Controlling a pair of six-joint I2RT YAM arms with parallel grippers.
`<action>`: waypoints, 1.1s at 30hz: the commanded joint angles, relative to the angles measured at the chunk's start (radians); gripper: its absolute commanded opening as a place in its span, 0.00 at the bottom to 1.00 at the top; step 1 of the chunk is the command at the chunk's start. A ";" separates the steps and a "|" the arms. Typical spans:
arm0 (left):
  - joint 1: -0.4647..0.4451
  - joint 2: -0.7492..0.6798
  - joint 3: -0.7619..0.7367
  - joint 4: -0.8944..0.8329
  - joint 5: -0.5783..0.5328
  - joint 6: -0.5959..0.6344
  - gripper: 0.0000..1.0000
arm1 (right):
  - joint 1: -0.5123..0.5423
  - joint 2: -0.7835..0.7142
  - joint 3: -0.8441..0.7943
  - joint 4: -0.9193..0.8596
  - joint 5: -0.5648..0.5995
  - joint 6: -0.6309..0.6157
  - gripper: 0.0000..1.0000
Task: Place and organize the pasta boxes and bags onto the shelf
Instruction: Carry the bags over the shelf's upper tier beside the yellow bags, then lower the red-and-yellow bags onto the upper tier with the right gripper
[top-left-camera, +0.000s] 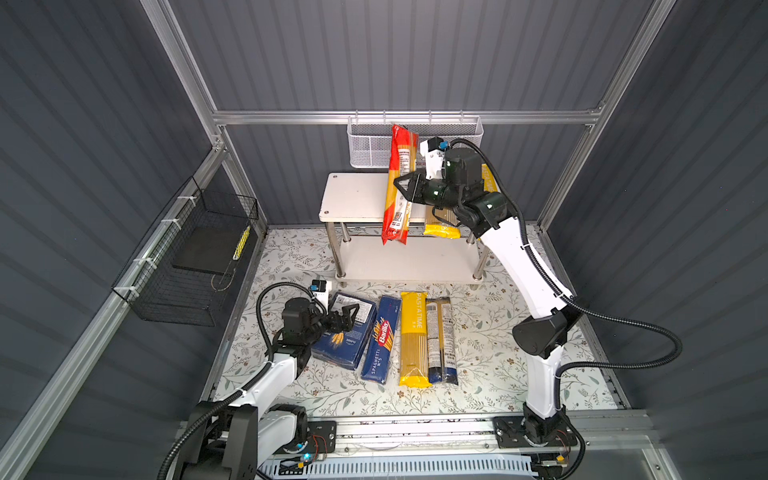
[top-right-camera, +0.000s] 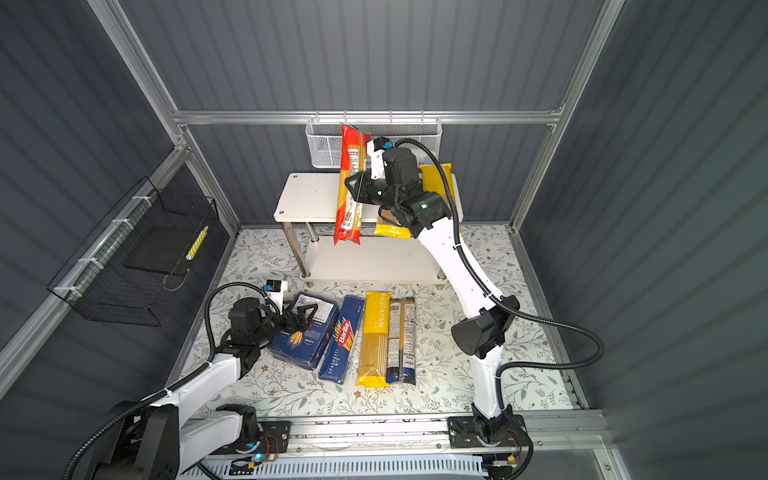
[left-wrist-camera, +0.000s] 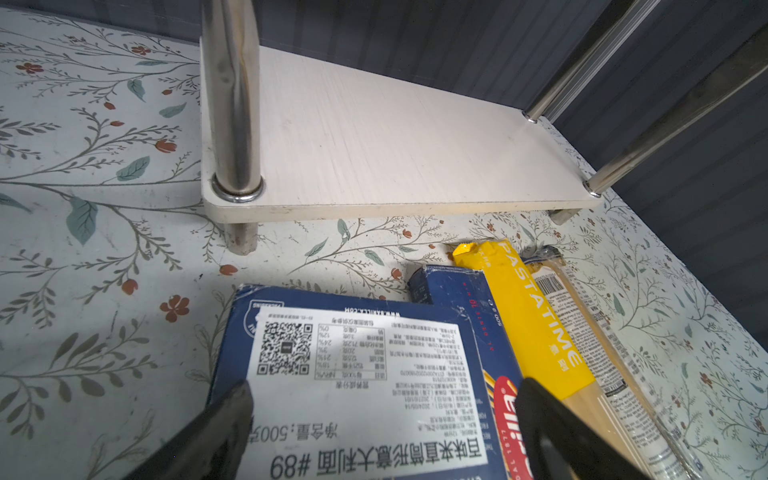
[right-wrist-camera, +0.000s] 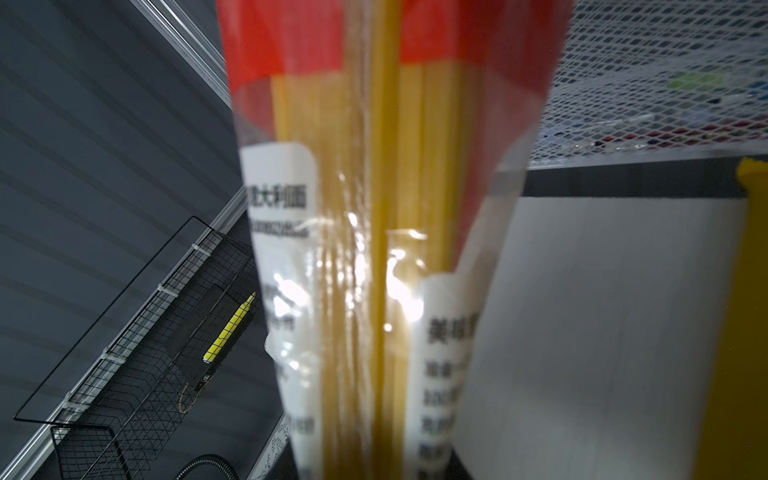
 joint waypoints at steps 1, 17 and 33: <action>-0.007 -0.002 0.026 -0.009 -0.007 0.007 0.99 | -0.035 -0.010 0.067 0.149 -0.003 0.008 0.18; -0.007 -0.003 0.026 -0.010 -0.008 0.006 0.99 | -0.085 0.058 0.110 0.109 -0.047 0.055 0.29; -0.007 -0.003 0.024 -0.010 -0.008 0.006 0.99 | -0.089 0.055 0.064 0.152 -0.032 0.057 0.48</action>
